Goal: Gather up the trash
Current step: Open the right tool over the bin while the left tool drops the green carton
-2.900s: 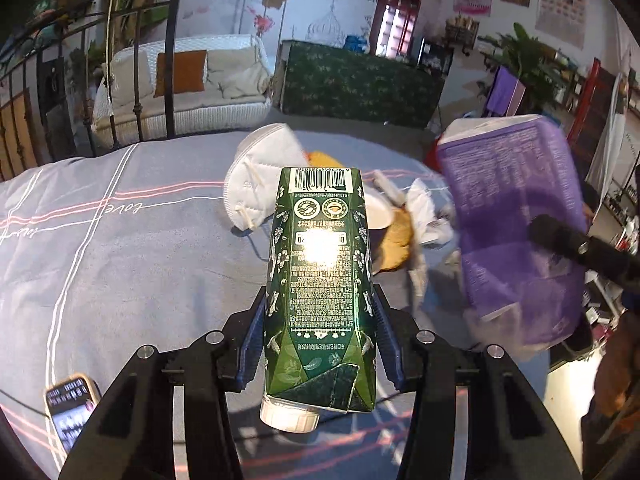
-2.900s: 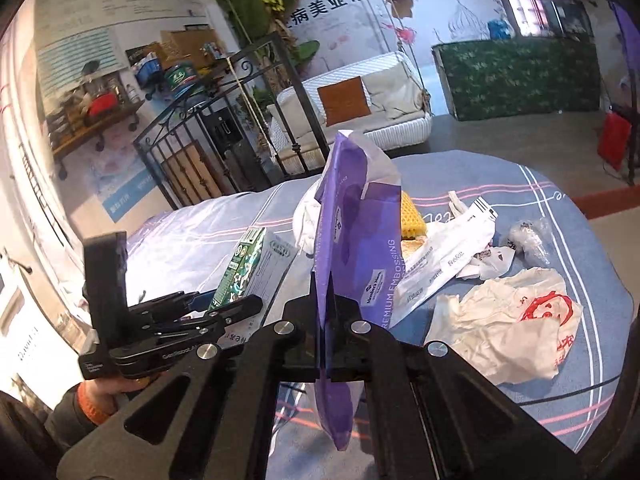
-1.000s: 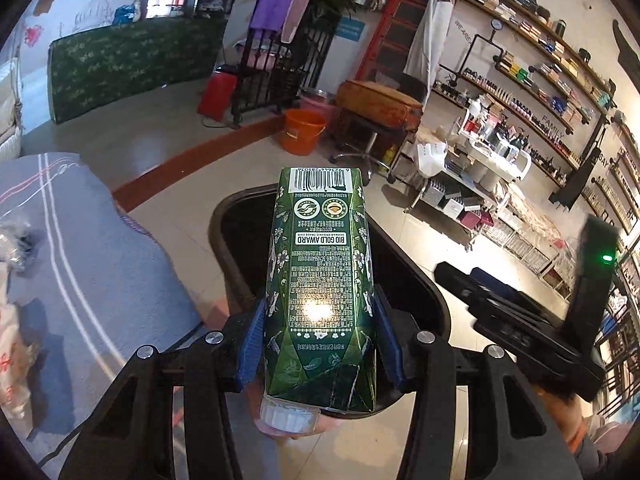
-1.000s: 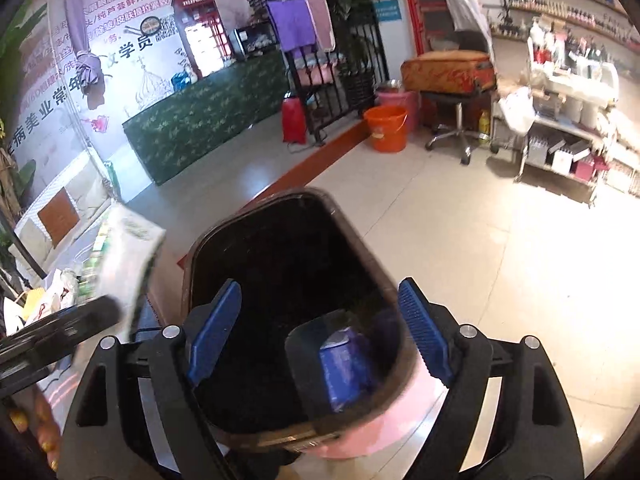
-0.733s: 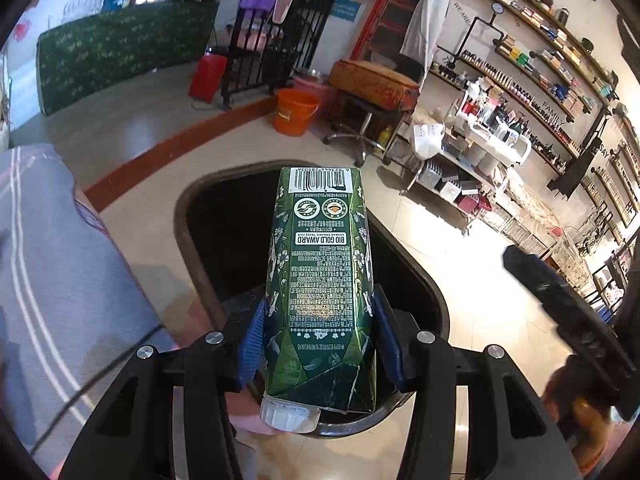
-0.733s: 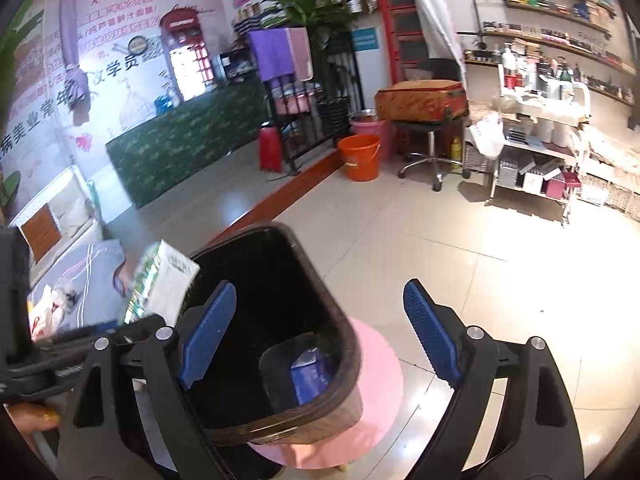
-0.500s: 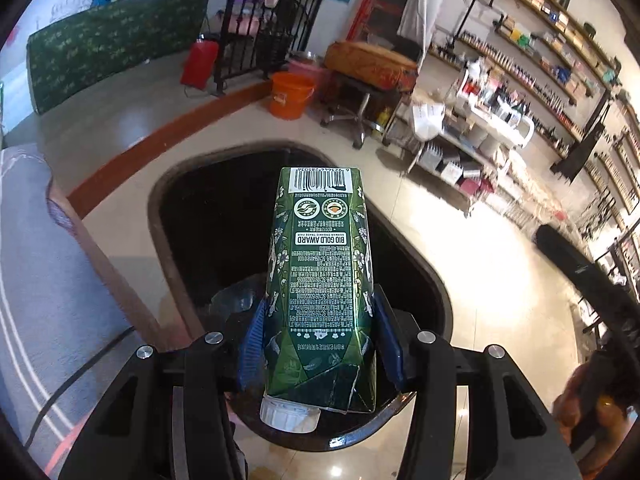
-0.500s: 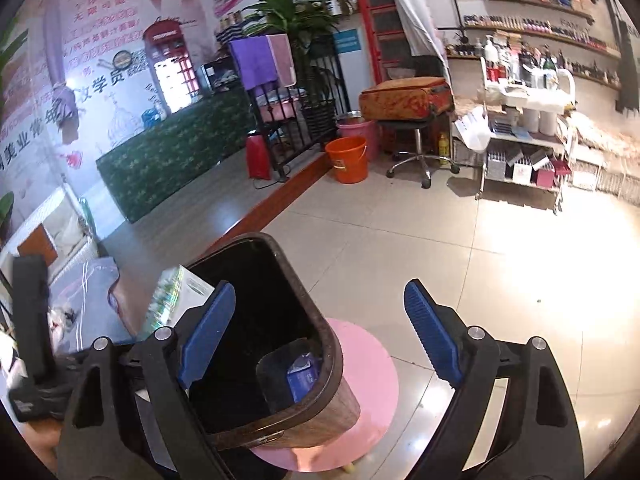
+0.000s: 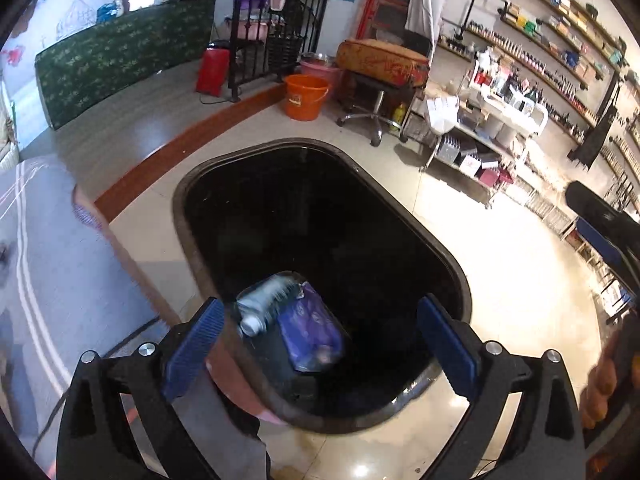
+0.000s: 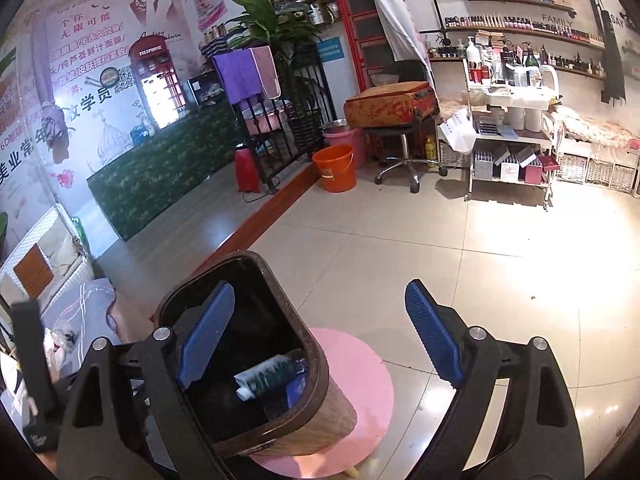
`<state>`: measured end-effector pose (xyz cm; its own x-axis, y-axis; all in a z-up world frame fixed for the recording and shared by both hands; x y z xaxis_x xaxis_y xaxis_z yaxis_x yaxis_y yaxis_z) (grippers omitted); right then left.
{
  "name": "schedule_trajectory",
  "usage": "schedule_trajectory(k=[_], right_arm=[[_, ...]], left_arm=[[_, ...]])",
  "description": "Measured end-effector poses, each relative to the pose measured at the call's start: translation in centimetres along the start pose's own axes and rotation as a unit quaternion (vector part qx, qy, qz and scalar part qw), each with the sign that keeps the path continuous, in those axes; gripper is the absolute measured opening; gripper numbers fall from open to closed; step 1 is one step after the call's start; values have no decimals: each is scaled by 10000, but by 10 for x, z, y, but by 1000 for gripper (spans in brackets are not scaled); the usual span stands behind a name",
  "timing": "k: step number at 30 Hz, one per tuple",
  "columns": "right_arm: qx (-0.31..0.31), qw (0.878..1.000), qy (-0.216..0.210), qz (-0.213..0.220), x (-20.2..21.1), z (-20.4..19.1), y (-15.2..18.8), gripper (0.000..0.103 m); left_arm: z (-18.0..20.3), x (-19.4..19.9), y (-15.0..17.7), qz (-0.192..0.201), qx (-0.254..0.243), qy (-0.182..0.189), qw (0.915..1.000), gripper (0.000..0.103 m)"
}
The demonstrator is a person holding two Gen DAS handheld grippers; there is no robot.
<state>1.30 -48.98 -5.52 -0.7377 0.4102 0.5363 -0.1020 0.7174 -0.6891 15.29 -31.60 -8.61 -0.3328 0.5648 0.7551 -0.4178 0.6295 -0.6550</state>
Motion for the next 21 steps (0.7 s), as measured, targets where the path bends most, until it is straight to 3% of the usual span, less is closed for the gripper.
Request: schedule_trajectory(k=[12,21], right_arm=[[295,9984,-388,-276,3,-48,22,92],[988,9882,-966,-658,15,-109,70,93]], left_arm=[[-23,81,29,889,495,-383,9941,97],[-41,133,47,1367,584,-1315,9801,97]])
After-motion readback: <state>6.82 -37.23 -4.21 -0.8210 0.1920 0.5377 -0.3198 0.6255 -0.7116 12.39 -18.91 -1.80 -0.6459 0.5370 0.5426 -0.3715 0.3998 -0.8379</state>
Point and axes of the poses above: each gripper's, at about its wrist camera, not at the fingertips, and x roughly against the way its jaws point, z to its right, y to its underside, the point moved 2 cm from there along -x, roughly the way its jaws point, and after that the axes turned 14 degrees about -x, right-handed, at the moved point
